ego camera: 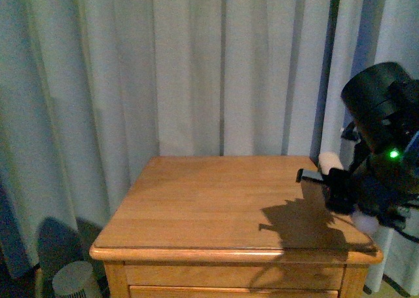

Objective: Clean up trash

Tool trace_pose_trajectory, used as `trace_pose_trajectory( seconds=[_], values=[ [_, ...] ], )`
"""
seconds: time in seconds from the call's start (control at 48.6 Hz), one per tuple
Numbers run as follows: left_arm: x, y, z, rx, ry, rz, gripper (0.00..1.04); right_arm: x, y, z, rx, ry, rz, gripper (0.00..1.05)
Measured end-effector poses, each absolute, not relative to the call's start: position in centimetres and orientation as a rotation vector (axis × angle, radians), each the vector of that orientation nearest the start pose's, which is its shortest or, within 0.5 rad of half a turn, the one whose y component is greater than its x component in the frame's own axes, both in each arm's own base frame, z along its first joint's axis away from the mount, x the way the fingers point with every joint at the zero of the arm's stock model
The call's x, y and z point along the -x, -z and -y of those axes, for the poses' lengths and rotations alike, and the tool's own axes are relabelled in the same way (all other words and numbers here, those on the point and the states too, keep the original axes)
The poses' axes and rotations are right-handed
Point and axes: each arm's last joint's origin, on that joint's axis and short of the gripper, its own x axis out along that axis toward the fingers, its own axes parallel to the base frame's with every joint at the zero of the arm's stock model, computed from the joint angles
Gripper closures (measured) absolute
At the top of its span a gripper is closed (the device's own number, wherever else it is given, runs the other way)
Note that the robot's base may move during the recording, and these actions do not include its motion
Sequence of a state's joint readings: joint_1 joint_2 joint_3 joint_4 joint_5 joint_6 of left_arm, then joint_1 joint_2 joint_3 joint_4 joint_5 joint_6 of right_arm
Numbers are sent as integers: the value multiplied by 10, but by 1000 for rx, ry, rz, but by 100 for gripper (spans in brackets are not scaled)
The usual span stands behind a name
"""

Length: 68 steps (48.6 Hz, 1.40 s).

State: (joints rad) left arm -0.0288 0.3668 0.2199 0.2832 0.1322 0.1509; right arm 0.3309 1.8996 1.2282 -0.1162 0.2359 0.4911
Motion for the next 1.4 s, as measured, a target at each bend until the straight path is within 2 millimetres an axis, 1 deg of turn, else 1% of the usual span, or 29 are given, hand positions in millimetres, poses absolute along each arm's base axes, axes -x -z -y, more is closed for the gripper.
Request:
trace_pose_trajectory(
  seconds=[0.103, 0.165, 0.206, 0.226, 0.247, 0.288, 0.329, 0.35, 0.371, 0.412, 0.473, 0.515, 0.535, 0.597, 0.659, 0.782, 0.844, 0.967, 1.07, 1.4],
  values=[
    [-120, -235, 7, -158, 150, 148, 79, -371, -199, -118, -217, 66, -636, 84],
    [-120, -235, 7, -157, 150, 149, 79, -354, -221, -110, -182, 30, -488, 84],
    [-120, -235, 7, -158, 150, 149, 79, -338, -238, -104, -160, 5, -384, 84],
    [-120, -235, 7, -158, 150, 149, 79, -326, -245, -99, -149, -2, -326, 84],
    [-120, -235, 7, -158, 150, 148, 79, -322, -247, -97, -142, -5, -307, 84],
    [-120, -235, 7, -158, 150, 149, 79, -305, -255, -91, -133, -10, -244, 84],
    [-120, -235, 7, -158, 150, 149, 79, -279, -261, -81, -122, -1, -178, 84],
    [-120, -235, 7, -158, 150, 149, 79, -270, -262, -77, -118, 4, -165, 84],
    [-120, -235, 7, -157, 150, 149, 79, -257, -261, -72, -111, 17, -148, 84],
    [-120, -235, 7, -158, 150, 149, 79, -240, -259, -65, -99, 38, -129, 84],
    [-120, -235, 7, -158, 150, 149, 79, -224, -256, -59, -92, 60, -111, 84],
    [-120, -235, 7, -158, 150, 149, 79, -209, -253, -54, -86, 78, -100, 84],
    [-120, -235, 7, -158, 150, 149, 79, -206, -252, -53, -86, 80, -97, 84],
    [-120, -235, 7, -158, 150, 149, 79, -186, -249, -47, -86, 91, -83, 84],
    [-120, -235, 7, -158, 150, 148, 79, -173, -246, -44, -96, 87, -85, 84],
    [-120, -235, 7, -157, 150, 148, 79, -151, -235, -44, -104, 69, -95, 84],
    [-120, -235, 7, -157, 151, 149, 79, -143, -231, -46, -103, 62, -90, 84],
    [-120, -235, 7, -157, 150, 149, 79, -136, -230, -48, -105, 62, -75, 84],
    [-120, -235, 7, -157, 150, 149, 79, -134, -228, -47, -92, 96, -92, 84],
    [-120, -235, 8, -159, 165, 149, 79, -133, -229, -46, -94, 113, -85, 84]
  ],
)
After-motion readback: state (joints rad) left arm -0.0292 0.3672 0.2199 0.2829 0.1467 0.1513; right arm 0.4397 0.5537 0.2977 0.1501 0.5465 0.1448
